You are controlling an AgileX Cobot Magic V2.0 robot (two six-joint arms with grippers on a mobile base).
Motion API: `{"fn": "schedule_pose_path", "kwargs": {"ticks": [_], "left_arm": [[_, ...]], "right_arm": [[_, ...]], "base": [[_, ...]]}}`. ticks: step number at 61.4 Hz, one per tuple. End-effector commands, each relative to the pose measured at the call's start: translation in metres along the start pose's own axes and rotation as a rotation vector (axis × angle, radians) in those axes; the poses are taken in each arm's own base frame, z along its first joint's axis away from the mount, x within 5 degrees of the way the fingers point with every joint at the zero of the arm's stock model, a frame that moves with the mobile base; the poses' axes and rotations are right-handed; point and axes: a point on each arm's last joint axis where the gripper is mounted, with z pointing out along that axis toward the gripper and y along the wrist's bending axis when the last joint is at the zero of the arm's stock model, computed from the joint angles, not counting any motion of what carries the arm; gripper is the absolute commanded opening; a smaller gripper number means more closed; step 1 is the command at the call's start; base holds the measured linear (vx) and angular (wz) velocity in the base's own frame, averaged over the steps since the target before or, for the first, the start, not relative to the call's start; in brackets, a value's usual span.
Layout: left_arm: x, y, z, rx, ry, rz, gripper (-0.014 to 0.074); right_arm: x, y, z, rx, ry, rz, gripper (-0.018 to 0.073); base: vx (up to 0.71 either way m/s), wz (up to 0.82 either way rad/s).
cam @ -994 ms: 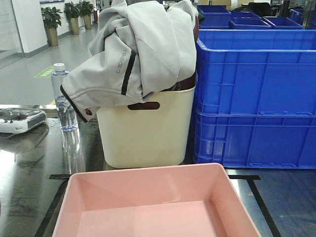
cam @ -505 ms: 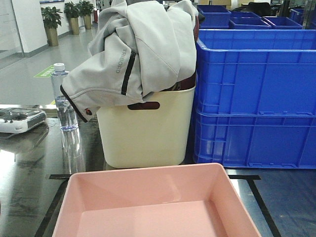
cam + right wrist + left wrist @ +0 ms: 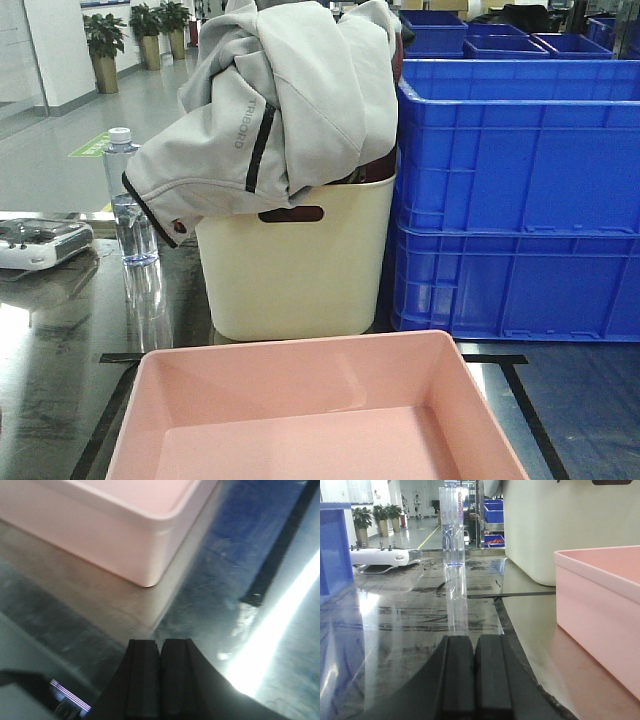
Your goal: Grab pink bin and stack on right shelf
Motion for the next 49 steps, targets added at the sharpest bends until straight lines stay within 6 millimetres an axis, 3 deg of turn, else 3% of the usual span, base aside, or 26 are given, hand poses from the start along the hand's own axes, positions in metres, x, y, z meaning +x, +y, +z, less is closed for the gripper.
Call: {"fn": "schedule_pose_path", "kwargs": {"ticks": [1,12,21,33,49], "left_arm": [[-0.004,0.000,-0.001,0.002,-0.092,-0.010,-0.0006],[-0.004,0.000,-0.001,0.002,-0.092,-0.010,-0.0006],[-0.004,0.000,-0.001,0.002,-0.092,-0.010,-0.0006],[-0.004,0.000,-0.001,0.002,-0.092,-0.010,-0.0006],[-0.004,0.000,-0.001,0.002,-0.093,-0.011,-0.0006]], "right_arm": [[-0.001,-0.007,-0.001,0.107,-0.199,0.011,-0.0009],[0.036,-0.011,0.013,0.289,-0.504,0.150,-0.0009],[0.058,-0.014,0.023,0.405,-0.656,0.202,-0.0009],[0.069,-0.015,0.032,0.457,-0.764,0.217,-0.0009],[0.068,-0.015,0.032,0.455,-0.768,0.215,-0.0009]], "base": [[0.00,0.00],[0.00,0.00],[0.00,0.00],[0.00,0.00],[0.00,0.00]]}}
